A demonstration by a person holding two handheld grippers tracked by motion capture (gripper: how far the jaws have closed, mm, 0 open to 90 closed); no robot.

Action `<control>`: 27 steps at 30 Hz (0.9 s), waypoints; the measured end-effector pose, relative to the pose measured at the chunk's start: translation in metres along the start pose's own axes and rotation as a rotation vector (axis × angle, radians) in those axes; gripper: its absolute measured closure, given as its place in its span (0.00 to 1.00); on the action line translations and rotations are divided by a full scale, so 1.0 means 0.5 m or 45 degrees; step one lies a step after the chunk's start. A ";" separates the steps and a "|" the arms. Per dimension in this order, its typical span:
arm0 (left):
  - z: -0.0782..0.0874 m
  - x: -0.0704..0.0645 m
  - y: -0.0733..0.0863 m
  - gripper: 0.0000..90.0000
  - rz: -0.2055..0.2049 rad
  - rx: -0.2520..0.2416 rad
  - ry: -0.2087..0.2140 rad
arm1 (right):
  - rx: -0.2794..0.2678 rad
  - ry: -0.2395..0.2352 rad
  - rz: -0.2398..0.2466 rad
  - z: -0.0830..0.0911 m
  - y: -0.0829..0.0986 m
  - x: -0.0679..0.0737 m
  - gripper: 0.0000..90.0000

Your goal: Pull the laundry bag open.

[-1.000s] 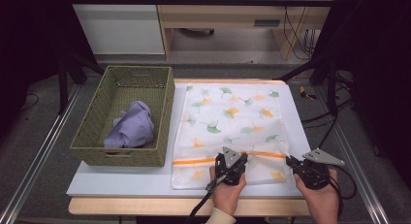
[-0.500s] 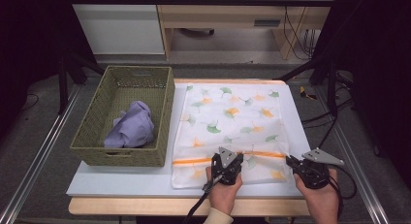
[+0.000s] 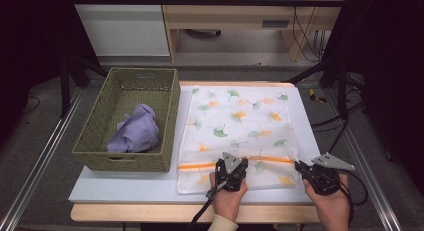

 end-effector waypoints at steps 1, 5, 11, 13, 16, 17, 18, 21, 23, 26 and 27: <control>0.001 0.000 0.000 1.00 -0.004 0.001 -0.002 | -0.001 0.000 0.003 -0.001 0.000 0.000 0.95; 0.007 0.010 0.003 1.00 0.000 0.003 -0.014 | 0.005 -0.001 0.004 0.001 -0.001 0.002 0.95; 0.021 0.025 0.007 1.00 0.001 0.000 -0.034 | 0.004 0.005 0.009 0.000 0.000 -0.001 0.95; 0.027 0.029 0.009 1.00 -0.006 0.002 -0.046 | 0.012 0.000 -0.001 0.001 0.001 0.002 0.95; 0.035 0.039 0.011 1.00 -0.005 0.001 -0.058 | 0.012 -0.001 0.000 0.001 0.001 0.001 0.95; 0.037 0.041 0.012 1.00 -0.001 0.001 -0.060 | 0.012 -0.001 0.001 0.001 0.001 0.001 0.95; 0.039 0.043 0.013 1.00 -0.001 -0.002 -0.064 | 0.013 -0.001 0.000 0.001 0.002 0.001 0.95; 0.045 0.050 0.015 1.00 0.000 -0.003 -0.072 | 0.011 0.004 0.000 0.000 0.002 -0.001 0.95; 0.048 0.054 0.017 1.00 0.005 -0.001 -0.075 | 0.013 0.004 -0.001 0.000 0.002 -0.001 0.95; 0.052 0.058 0.019 1.00 0.009 0.000 -0.077 | 0.014 0.009 0.004 -0.001 0.003 -0.002 0.95; 0.053 0.060 0.020 1.00 0.009 0.000 -0.082 | 0.013 0.006 0.000 0.000 0.003 -0.001 0.95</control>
Point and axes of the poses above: each handheld gripper's, and its own axes: z roughly backward along the jaws, y roughly out of its underside, x roughly to its left, the point moved 10 cm from there along -z, roughly forward along the jaws, and after that the axes turned 6 degrees about y, right-handed, at the moved point
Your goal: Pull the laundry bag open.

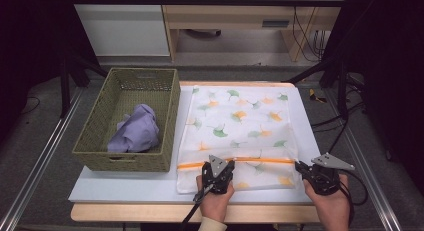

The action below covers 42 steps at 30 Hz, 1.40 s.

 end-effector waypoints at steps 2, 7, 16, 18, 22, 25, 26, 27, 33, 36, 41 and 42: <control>0.002 0.003 0.002 1.00 0.011 0.003 -0.001 | 0.001 0.004 0.003 0.000 0.000 -0.001 0.95; 0.007 0.009 0.003 1.00 0.018 0.003 -0.009 | 0.006 0.001 0.002 -0.001 0.001 0.000 0.95; 0.011 0.018 0.002 1.00 0.022 0.004 -0.020 | 0.006 0.004 -0.005 -0.002 0.003 -0.004 0.95; 0.013 0.022 0.001 1.00 0.026 -0.001 -0.024 | 0.012 0.006 -0.020 -0.002 0.004 -0.007 0.95; 0.018 0.027 0.000 1.00 0.028 -0.004 -0.030 | 0.015 0.005 -0.029 -0.004 0.006 -0.010 0.95; 0.023 0.034 0.001 1.00 0.027 -0.005 -0.038 | 0.014 0.011 -0.034 -0.006 0.007 -0.015 0.95; 0.024 0.036 0.001 1.00 0.031 -0.007 -0.042 | 0.015 0.013 -0.035 -0.006 0.007 -0.016 0.95; 0.026 0.040 0.001 1.00 0.031 -0.009 -0.044 | 0.020 0.009 -0.047 -0.005 0.007 -0.016 0.95; 0.037 0.044 0.001 1.00 0.028 -0.019 -0.050 | 0.021 0.011 -0.051 -0.008 0.010 -0.021 0.95; 0.041 0.043 0.006 1.00 0.021 -0.013 -0.051 | 0.022 0.011 -0.052 -0.009 0.009 -0.020 0.95; 0.048 0.055 0.008 1.00 0.033 -0.019 -0.066 | 0.026 0.011 -0.063 -0.010 0.012 -0.025 0.95; 0.049 0.058 0.009 1.00 0.037 -0.020 -0.067 | 0.028 0.010 -0.065 -0.010 0.012 -0.026 0.95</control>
Point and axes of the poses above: each handheld gripper's, and its own axes: z roughly backward along the jaws, y roughly out of its underside, x roughly to its left, the point moved 10 cm from there along -z, roughly forward along the jaws, and after that the axes turned 6 degrees about y, right-handed, at the moved point
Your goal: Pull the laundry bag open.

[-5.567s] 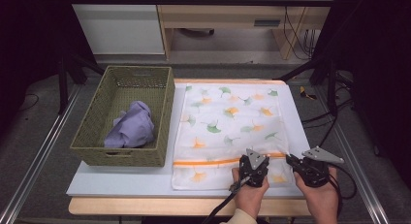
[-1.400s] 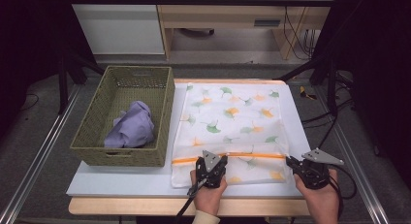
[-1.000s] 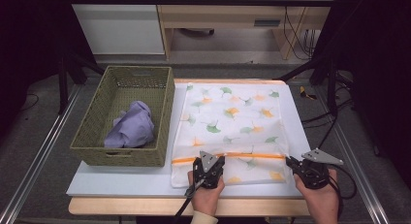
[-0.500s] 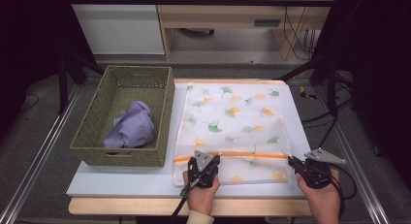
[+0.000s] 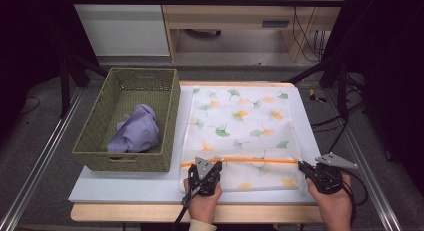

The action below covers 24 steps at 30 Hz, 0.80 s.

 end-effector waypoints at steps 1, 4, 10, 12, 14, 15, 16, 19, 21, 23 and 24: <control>0.002 0.002 0.002 1.00 0.001 0.003 -0.003 | -0.002 0.005 0.008 -0.001 0.000 -0.002 0.95; 0.007 0.008 0.004 1.00 -0.003 0.000 -0.013 | 0.000 0.005 0.007 -0.002 0.001 -0.001 0.95; 0.019 0.022 0.003 1.00 0.015 -0.012 -0.025 | 0.007 0.001 -0.001 -0.002 0.002 0.000 0.95; 0.023 0.024 0.002 1.00 0.011 -0.015 -0.032 | 0.005 0.006 0.010 -0.004 0.002 -0.001 0.95; 0.026 0.028 0.002 1.00 0.012 -0.017 -0.037 | 0.009 0.001 0.003 -0.004 0.002 0.000 0.95; 0.028 0.032 0.001 1.00 0.007 -0.018 -0.044 | 0.011 0.004 0.002 -0.004 0.003 0.000 0.95; 0.030 0.034 0.002 1.00 0.015 -0.019 -0.041 | 0.012 0.008 0.000 -0.005 0.003 -0.001 0.95; 0.036 0.041 0.003 1.00 0.018 -0.019 -0.045 | 0.016 0.004 -0.004 -0.007 0.004 -0.002 0.95; 0.040 0.045 0.005 1.00 0.014 -0.016 -0.051 | 0.016 0.003 -0.005 -0.007 0.004 -0.002 0.95; 0.044 0.051 0.008 1.00 0.017 -0.012 -0.057 | 0.012 0.008 0.002 -0.009 0.004 -0.005 0.95; 0.045 0.053 0.009 1.00 0.018 -0.010 -0.059 | 0.016 0.010 -0.004 -0.009 0.004 -0.005 0.95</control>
Point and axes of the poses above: each handheld gripper's, and its own axes: z roughly backward along the jaws, y roughly out of its underside, x roughly to its left, the point moved 10 cm from there along -z, roughly forward along the jaws, and after that the axes turned 6 degrees about y, right-handed, at the moved point
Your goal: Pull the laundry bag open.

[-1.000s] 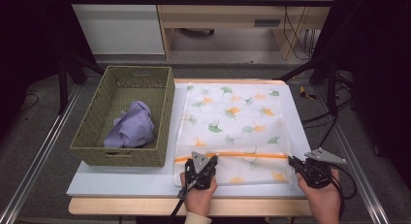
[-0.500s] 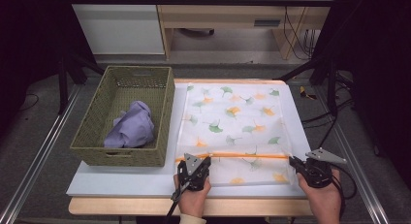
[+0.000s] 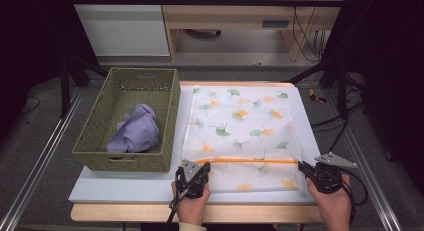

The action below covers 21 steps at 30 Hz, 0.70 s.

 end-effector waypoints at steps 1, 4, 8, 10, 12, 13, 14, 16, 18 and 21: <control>0.002 0.002 0.002 1.00 0.004 0.000 0.001 | 0.001 0.002 0.000 0.000 0.000 -0.001 0.95; 0.009 0.012 0.006 1.00 0.001 0.007 -0.011 | 0.006 0.004 -0.007 -0.001 0.002 -0.003 0.95; 0.018 0.024 0.009 1.00 0.000 0.014 -0.019 | 0.010 0.001 -0.007 -0.002 0.003 -0.002 0.95; 0.022 0.031 0.010 1.00 0.002 0.016 -0.025 | 0.012 -0.003 -0.012 -0.002 0.004 -0.001 0.95; 0.026 0.036 0.011 1.00 -0.007 0.016 -0.032 | 0.015 0.000 -0.011 -0.004 0.005 -0.002 0.95; 0.028 0.041 0.013 1.00 -0.001 0.017 -0.034 | 0.017 0.001 -0.008 -0.004 0.006 -0.002 0.95; 0.030 0.043 0.015 1.00 0.006 0.025 -0.036 | 0.023 -0.003 -0.012 -0.003 0.007 -0.001 0.95; 0.034 0.052 0.018 1.00 0.006 0.022 -0.043 | 0.025 0.005 -0.013 -0.005 0.008 -0.002 0.95; 0.038 0.061 0.023 1.00 0.020 0.027 -0.051 | 0.026 0.005 -0.005 -0.006 0.009 -0.003 0.95; 0.044 0.072 0.025 1.00 0.025 0.022 -0.067 | 0.033 0.005 -0.009 -0.007 0.011 -0.002 0.95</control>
Point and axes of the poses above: each handheld gripper's, and its own axes: z roughly backward along the jaws, y roughly out of its underside, x roughly to its left, the point moved 10 cm from there along -z, roughly forward along the jaws, and after that the axes turned 6 degrees about y, right-handed, at the moved point
